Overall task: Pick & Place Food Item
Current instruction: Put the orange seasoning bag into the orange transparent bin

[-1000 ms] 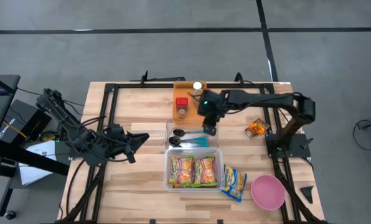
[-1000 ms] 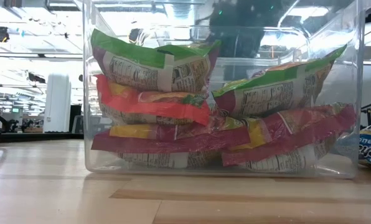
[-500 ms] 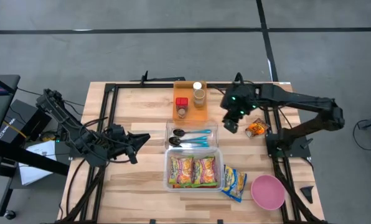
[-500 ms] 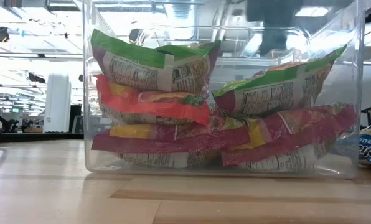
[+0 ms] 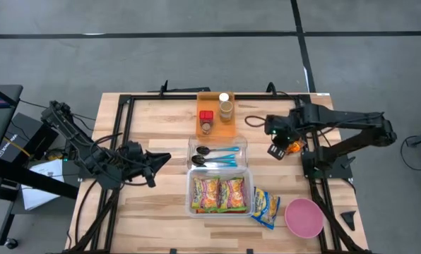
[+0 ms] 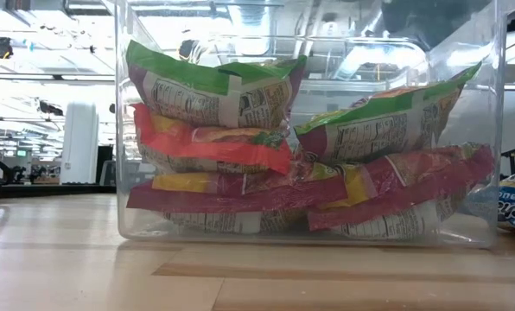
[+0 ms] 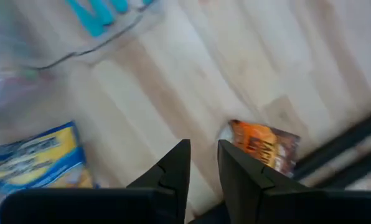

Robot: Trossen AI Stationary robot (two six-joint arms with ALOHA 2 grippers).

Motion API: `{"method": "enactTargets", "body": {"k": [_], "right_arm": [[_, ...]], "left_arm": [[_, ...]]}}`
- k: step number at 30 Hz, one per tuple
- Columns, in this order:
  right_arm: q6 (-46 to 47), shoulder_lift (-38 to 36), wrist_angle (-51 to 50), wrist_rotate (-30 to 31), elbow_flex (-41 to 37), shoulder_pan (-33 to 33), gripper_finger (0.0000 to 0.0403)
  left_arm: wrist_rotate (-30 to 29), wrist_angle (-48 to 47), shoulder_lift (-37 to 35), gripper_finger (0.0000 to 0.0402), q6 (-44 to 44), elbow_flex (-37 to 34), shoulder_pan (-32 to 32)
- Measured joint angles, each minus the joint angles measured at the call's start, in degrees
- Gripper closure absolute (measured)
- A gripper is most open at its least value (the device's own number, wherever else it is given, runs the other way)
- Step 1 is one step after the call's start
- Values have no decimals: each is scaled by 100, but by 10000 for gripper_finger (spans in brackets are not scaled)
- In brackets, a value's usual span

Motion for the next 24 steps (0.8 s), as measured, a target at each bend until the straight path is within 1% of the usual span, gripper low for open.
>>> {"method": "enactTargets", "body": {"k": [3, 6, 10, 12, 14, 16, 21, 24], "right_arm": [[509, -71, -121, 430, 0, 208, 326], [1146, -141, -101, 532, -206, 290, 326], [1800, -238, -51, 532, -1007, 288, 326], [2037, -242, 189, 523, -1546, 216, 326], [2111, -236, 432, 381, -2049, 75, 326], [2049, -199, 819, 223, -2391, -78, 326], [1626, -192, 1663, 202, -2990, -340, 326], [1546, -193, 1648, 207, -3268, -459, 326]], "left_arm": [[133, 6, 26, 362, 7, 0, -28], [147, -1, 117, 362, 11, 0, -28], [145, -13, 255, 362, 14, 0, -19], [151, -26, 337, 362, 14, 0, -13], [149, -23, 363, 362, 14, 0, -12], [149, -22, 368, 362, 14, 0, 33], [149, -1, 284, 362, 14, 0, 199], [161, 22, 215, 362, 13, 0, 251]]}}
